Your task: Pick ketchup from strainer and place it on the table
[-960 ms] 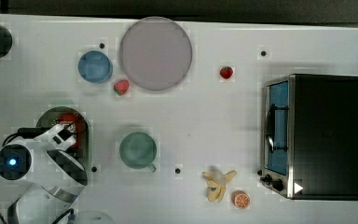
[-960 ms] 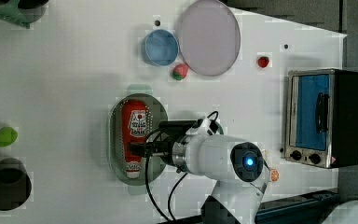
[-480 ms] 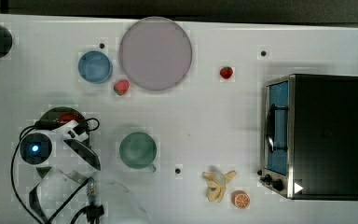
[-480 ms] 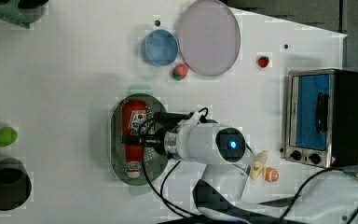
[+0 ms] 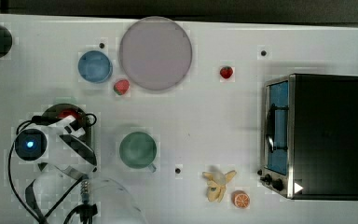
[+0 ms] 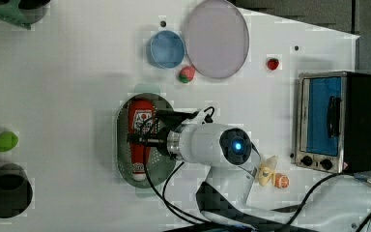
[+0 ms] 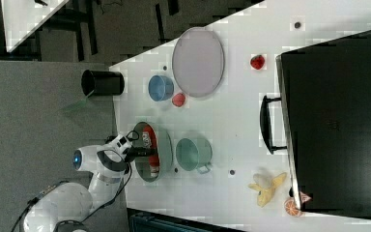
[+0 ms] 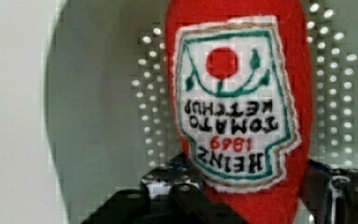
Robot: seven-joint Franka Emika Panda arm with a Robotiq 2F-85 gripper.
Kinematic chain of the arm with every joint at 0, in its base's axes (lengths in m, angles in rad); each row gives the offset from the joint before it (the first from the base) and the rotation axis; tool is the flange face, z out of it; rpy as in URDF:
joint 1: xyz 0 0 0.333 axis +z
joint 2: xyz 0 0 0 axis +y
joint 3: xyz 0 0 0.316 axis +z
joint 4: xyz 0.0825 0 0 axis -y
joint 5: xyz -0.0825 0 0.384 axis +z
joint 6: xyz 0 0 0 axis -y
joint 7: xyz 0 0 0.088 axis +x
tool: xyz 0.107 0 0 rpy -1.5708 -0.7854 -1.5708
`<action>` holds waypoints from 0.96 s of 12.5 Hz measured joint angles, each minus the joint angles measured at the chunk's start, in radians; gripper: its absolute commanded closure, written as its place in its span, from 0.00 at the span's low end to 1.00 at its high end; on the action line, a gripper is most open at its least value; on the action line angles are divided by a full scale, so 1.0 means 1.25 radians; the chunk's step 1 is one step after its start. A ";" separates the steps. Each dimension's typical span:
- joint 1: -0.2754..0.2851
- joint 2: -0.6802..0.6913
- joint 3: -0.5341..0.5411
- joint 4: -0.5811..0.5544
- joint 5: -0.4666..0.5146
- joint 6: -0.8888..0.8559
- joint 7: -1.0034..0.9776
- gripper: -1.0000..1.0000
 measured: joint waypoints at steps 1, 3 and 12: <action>0.000 -0.005 0.004 0.000 0.002 -0.012 0.004 0.42; 0.000 -0.028 0.014 -0.002 0.013 -0.062 0.004 0.42; -0.043 -0.317 0.072 0.191 0.292 -0.466 -0.027 0.42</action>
